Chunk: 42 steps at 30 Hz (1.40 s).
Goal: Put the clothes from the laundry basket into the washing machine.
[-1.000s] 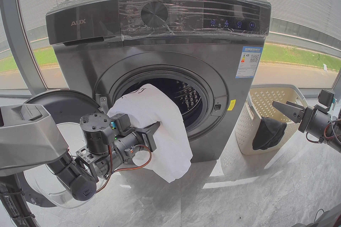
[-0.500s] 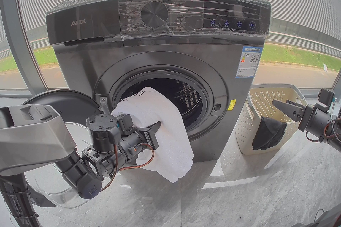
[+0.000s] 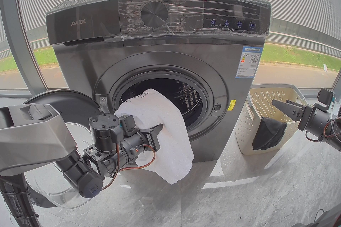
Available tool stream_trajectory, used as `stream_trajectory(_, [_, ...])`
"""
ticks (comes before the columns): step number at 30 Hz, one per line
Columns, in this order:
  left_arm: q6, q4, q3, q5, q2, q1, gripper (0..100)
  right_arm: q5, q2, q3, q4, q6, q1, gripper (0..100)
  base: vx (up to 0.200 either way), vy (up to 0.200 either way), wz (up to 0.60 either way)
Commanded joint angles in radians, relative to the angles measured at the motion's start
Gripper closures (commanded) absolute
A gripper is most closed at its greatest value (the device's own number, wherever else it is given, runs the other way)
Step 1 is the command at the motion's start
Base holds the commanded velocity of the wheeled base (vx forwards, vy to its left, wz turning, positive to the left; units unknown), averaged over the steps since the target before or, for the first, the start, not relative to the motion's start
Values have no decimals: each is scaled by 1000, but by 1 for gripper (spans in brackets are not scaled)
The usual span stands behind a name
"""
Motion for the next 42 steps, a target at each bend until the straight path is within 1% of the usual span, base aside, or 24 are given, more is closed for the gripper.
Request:
stream_trajectory(1, [19, -20, -17, 3, 17, -3, 100, 0, 2, 1, 0, 0, 1, 0, 0, 0, 0])
stream_trajectory(2, [29, -28, -17, 3, 20, -3, 100, 0, 2, 1, 0, 1, 1, 0, 0, 0, 0])
stream_trajectory(4, [36, -34, -21, 5, 25, -3, 100, 0, 2, 1, 0, 1, 1, 0, 0, 0, 0])
stream_trajectory(18, [40, -34, -40, 16, 57, -3, 100, 0, 0, 1, 0, 1, 1, 0, 0, 0, 0])
stream_trajectory(20, [62, -31, -76, 19, 79, -1, 100, 0, 2, 1, 0, 1, 1, 0, 0, 0, 0])
stream_trajectory(21, [66, -31, -93, 23, 88, -1, 100, 0, 2, 1, 0, 1, 1, 0, 0, 0, 0])
stream_trajectory(22, [66, -29, -107, 29, 95, 2, 100, 0, 2, 1, 0, 0, 1, 0, 0, 0, 0])
stream_trajectory(26, [59, -18, -192, 91, 144, 29, 100, 0, 2, 2, 0, 1, 1, 0, 0, 0, 0])
stream_trajectory(29, [62, -12, -247, 94, 166, 63, 100, 0, 2, 1, 0, 0, 1, 0, 0, 0, 0])
stream_trajectory(32, [63, -1, -299, 95, 192, 81, 100, 0, 3, 1, 0, 1, 1, 0, 0, 0, 0])
stream_trajectory(36, [63, -8, -322, 91, 209, 81, 100, 0, 11, 1, 0, 0, 1, 0, 0, 0, 0])
stream_trajectory(38, [59, -11, -368, 91, 233, 80, 100, 0, 14, -1, 0, 0, -1, 0, 0, 0, 0])
stream_trajectory(42, [59, -17, -422, 91, 258, 78, 100, 0, 17, 1, 0, 0, -4, 0, 0, 0, 0])
